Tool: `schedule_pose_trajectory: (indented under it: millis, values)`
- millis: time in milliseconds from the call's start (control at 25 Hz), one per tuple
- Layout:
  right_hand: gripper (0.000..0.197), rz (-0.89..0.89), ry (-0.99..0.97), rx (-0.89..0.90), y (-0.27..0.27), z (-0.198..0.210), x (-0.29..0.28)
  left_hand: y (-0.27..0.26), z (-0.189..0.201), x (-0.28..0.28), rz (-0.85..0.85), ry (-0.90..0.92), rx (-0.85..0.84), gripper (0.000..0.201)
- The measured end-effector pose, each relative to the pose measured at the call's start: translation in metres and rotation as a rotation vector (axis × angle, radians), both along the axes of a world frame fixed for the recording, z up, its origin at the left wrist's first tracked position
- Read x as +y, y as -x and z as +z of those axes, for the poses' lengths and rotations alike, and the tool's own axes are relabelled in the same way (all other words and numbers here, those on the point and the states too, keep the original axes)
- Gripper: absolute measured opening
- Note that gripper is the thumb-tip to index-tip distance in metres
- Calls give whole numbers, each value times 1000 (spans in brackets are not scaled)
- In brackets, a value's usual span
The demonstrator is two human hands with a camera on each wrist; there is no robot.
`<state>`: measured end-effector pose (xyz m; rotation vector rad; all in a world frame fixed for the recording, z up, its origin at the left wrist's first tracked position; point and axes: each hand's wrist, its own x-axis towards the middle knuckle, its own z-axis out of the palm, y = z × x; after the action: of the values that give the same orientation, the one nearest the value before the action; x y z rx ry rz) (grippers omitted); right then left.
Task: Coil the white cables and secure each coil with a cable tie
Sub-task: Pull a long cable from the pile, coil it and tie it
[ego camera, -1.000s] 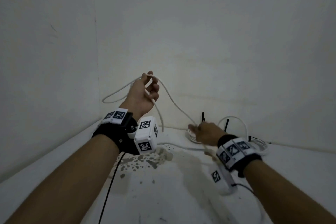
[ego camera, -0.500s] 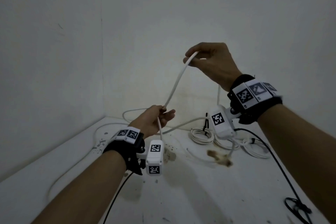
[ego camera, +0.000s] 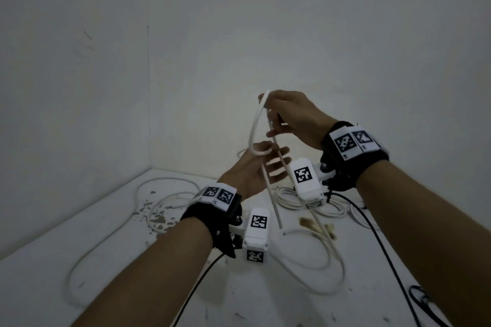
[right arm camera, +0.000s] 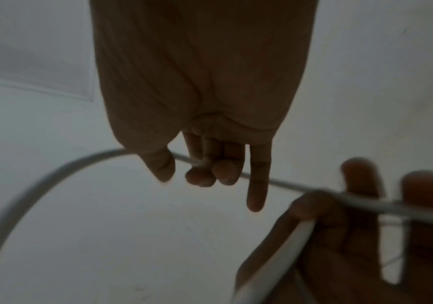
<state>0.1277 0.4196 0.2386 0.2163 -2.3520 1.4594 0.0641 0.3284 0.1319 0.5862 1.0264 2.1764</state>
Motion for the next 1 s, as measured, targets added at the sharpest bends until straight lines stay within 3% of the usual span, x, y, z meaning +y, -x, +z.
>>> schedule_pose_trajectory:
  millis: [80, 160, 240, 280, 360, 400, 480, 600, 680, 800, 880, 920, 1000]
  values:
    - [48, -79, -69, -55, -6, -13, 12, 10, 5, -8, 92, -79, -93, 23]
    - [57, -160, -416, -185, -12, -38, 21, 20, 18, -17, 206, -128, -195, 28]
    - [39, -165, -643, -286, -14, -67, 29, 24, 33, -27, 261, -149, -211, 28]
    - [26, -174, -569, -283, -15, -79, 30, 26, 37, -32, 275, -156, -188, 27]
    - [27, -244, -181, -220, -15, -98, 37, 28, 43, -40, 270, -98, -91, 26]
    - [27, -304, -43, -197, -15, -105, 42, 28, 44, -42, 282, 4, -22, 25]
    - [32, -377, -15, -235, -18, -111, 48, 26, 40, -42, 348, 332, 140, 16]
    - [103, -362, -67, -312, -28, -121, 53, 28, 28, -37, 482, 720, 335, 22]
    - [123, -369, -39, -257, -40, -118, 50, 35, 18, -39, 508, 921, 436, 30]
    - [137, -415, -293, -217, -52, -116, 42, 44, 7, -49, 404, 1206, 601, 32]
    - [129, -352, -460, -209, -59, -118, 34, 46, 3, -54, 321, 1297, 691, 35]
    - [114, -283, -498, -209, -61, -118, 30, 46, 1, -56, 321, 1316, 738, 38]
    - [55, -177, -523, -168, -65, -117, 23, 50, -3, -58, 433, 1331, 828, 45]
